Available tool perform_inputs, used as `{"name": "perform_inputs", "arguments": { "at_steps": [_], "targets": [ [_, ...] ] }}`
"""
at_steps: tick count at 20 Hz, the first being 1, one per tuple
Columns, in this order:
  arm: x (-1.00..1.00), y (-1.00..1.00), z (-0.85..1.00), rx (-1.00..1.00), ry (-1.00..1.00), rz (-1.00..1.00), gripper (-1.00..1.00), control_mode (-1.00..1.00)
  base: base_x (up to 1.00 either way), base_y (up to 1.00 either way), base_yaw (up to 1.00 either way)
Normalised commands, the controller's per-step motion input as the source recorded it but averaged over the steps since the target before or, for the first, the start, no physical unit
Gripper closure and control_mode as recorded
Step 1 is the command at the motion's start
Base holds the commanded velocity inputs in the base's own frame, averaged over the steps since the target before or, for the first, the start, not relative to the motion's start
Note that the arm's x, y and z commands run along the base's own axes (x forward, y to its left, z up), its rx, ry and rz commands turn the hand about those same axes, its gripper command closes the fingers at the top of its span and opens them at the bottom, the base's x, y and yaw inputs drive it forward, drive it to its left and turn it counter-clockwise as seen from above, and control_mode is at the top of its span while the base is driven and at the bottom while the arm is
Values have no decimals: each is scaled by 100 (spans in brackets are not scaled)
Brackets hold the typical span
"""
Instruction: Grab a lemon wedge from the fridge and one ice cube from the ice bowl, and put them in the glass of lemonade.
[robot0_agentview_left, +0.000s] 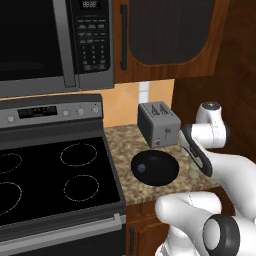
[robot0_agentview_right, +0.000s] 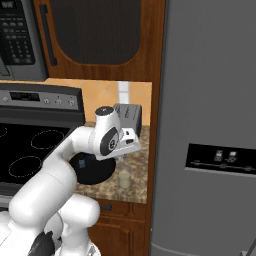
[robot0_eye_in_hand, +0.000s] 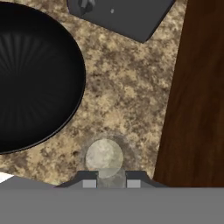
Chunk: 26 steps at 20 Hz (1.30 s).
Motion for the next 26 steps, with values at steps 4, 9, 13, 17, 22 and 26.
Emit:
{"name": "perform_inputs", "arguments": {
  "at_steps": [4, 9, 13, 17, 22, 26],
  "targets": [
    [0, 0, -31, 1, 0, 0, 100, -100, 0, 0, 0],
    [0, 0, -44, 1, 0, 0, 100, -100, 0, 0, 0],
    [0, 0, -8, 0, 0, 0, -100, -100, 0, 0, 0],
    [0, 0, 0, 0, 0, 0, -100, -100, 0, 0, 0],
    [0, 0, 5, 0, -2, 0, -100, -100, 0, 0, 0],
    [0, 0, 22, 4, -8, 0, -100, -100, 0, 0, 0]
  ]
}}
